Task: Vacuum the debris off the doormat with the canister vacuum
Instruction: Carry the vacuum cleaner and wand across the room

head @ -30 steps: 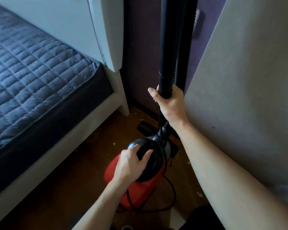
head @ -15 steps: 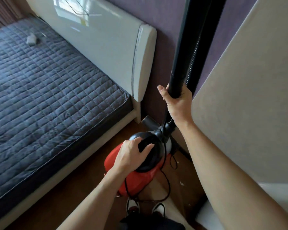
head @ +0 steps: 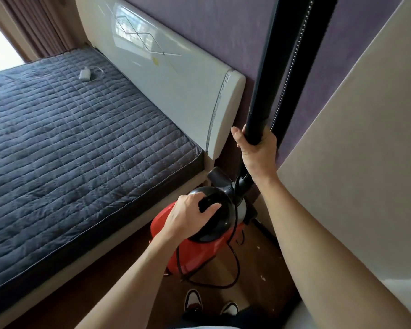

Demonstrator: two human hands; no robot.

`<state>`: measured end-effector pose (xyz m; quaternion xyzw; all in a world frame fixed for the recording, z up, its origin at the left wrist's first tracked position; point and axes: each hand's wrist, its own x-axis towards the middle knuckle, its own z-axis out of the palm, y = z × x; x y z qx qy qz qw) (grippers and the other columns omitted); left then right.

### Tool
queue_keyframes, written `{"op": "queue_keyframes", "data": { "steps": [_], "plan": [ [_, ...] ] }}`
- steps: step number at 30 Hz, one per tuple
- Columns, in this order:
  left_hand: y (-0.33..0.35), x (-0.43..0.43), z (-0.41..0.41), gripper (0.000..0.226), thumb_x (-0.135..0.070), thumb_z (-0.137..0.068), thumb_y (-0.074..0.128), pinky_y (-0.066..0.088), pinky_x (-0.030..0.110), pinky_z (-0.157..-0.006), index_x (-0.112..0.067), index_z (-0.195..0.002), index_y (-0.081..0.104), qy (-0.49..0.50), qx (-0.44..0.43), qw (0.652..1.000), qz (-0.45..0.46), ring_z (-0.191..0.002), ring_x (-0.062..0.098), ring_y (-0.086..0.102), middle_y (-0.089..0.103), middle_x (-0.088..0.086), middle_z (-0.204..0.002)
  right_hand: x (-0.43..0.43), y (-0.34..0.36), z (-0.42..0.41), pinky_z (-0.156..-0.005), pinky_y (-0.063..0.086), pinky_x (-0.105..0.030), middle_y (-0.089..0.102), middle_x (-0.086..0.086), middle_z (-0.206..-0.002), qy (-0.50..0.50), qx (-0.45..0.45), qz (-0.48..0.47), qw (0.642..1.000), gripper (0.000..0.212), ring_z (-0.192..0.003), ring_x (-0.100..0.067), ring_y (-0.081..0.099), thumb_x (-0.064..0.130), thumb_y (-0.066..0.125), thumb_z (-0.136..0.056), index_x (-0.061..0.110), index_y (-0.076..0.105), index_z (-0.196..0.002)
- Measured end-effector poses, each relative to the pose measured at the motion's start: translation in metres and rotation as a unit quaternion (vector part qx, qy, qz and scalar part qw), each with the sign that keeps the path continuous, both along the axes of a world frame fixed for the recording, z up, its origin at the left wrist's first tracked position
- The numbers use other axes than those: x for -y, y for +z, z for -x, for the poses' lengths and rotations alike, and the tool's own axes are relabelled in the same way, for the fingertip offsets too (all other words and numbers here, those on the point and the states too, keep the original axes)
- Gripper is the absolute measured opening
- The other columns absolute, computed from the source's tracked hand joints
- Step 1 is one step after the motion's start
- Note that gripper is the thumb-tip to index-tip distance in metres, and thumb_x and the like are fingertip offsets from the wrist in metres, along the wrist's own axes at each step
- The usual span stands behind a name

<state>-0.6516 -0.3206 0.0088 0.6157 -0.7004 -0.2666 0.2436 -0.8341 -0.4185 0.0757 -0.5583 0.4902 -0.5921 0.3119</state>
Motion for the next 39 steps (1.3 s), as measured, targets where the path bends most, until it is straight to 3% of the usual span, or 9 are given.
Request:
{"op": "queue_keyframes", "data": {
  "steps": [3,8,12,17,22,24,28,35,39],
  "plan": [
    [0.000,-0.002,-0.010,0.043,-0.059,-0.088,0.061,0.058,0.033,-0.066,-0.019,-0.101,0.073,0.012,0.003,1.000,-0.007,-0.072,0.008,0.067,0.072,-0.006,-0.083,0.002,-0.002,-0.014,-0.067,0.052,-0.044,0.058,-0.027,-0.070,0.020,0.012,-0.010,1.000,0.033,-0.066,-0.041,0.059,0.021,0.073,-0.090,-0.005,0.057,-0.080],
    [-0.005,-0.004,-0.024,0.058,-0.073,-0.082,0.050,0.058,0.033,-0.067,-0.024,-0.105,0.071,0.050,0.005,0.998,-0.034,-0.074,0.005,0.066,0.071,-0.009,-0.086,0.014,-0.009,-0.035,-0.063,0.050,-0.035,0.054,-0.005,-0.064,0.051,0.016,-0.030,0.998,0.026,-0.061,-0.018,0.055,0.025,0.073,-0.087,0.011,0.054,-0.074],
    [-0.007,-0.005,-0.033,0.055,-0.069,-0.083,0.053,0.058,0.033,-0.068,-0.022,-0.105,0.071,0.109,0.000,0.993,-0.039,-0.076,0.008,0.067,0.071,-0.008,-0.086,0.030,-0.016,-0.053,-0.062,0.047,-0.038,0.051,-0.027,-0.066,0.116,0.027,-0.040,0.992,0.029,-0.062,-0.027,0.053,0.019,0.073,-0.090,0.002,0.055,-0.074],
    [-0.002,-0.019,-0.039,0.044,-0.056,-0.087,0.065,0.055,0.038,-0.065,-0.012,-0.092,0.072,0.218,0.005,0.975,-0.040,-0.067,0.013,0.066,0.070,-0.002,-0.077,0.054,-0.018,-0.088,-0.060,0.045,-0.035,0.051,-0.022,-0.064,0.222,0.029,-0.052,0.973,0.033,-0.060,-0.024,0.051,0.017,0.071,-0.092,-0.005,0.052,-0.076],
    [0.006,-0.040,-0.042,0.039,-0.049,-0.087,0.071,0.049,0.027,-0.063,-0.011,-0.093,0.073,0.336,0.024,0.941,-0.037,-0.069,0.017,0.067,0.074,0.003,-0.079,0.055,-0.014,-0.135,-0.057,0.043,-0.029,0.052,-0.017,-0.061,0.311,0.009,-0.054,0.949,0.035,-0.058,-0.016,0.049,0.018,0.072,-0.092,-0.006,0.053,-0.075],
    [0.012,-0.054,-0.044,0.037,-0.046,-0.088,0.071,0.045,0.019,-0.061,-0.010,-0.094,0.073,0.375,0.023,0.926,-0.037,-0.068,0.013,0.066,0.074,0.002,-0.080,0.049,-0.012,-0.156,-0.056,0.042,-0.028,0.050,-0.007,-0.059,0.352,0.003,-0.048,0.935,0.037,-0.055,-0.013,0.048,0.020,0.073,-0.091,-0.007,0.053,-0.073],
    [0.025,-0.087,-0.050,0.034,-0.045,-0.089,0.071,0.040,0.011,-0.055,-0.012,-0.094,0.072,0.449,0.017,0.893,-0.041,-0.055,0.002,0.057,0.071,-0.004,-0.073,0.028,-0.007,-0.199,-0.055,0.039,-0.033,0.047,-0.009,-0.058,0.430,-0.001,-0.032,0.902,0.043,-0.054,-0.017,0.044,0.023,0.073,-0.088,-0.008,0.050,-0.070],
    [0.038,-0.168,-0.062,0.030,-0.043,-0.089,0.071,0.041,0.012,-0.058,-0.013,-0.088,0.071,0.558,0.034,0.829,-0.026,-0.062,0.008,0.063,0.071,-0.004,-0.072,-0.048,0.005,-0.267,-0.056,0.042,-0.032,0.049,-0.006,-0.063,0.539,0.014,-0.030,0.842,0.040,-0.058,-0.015,0.045,0.023,0.075,-0.087,-0.009,0.054,-0.076],
    [0.032,-0.222,-0.069,0.035,-0.054,-0.086,0.065,0.047,0.024,-0.059,-0.020,-0.084,0.070,0.608,0.044,0.793,0.001,-0.059,0.005,0.061,0.068,-0.009,-0.068,-0.100,0.009,-0.297,-0.057,0.044,-0.025,0.053,-0.009,-0.065,0.585,0.007,-0.051,0.809,0.038,-0.058,-0.013,0.048,0.021,0.075,-0.088,-0.010,0.056,-0.079]
  ]
}}
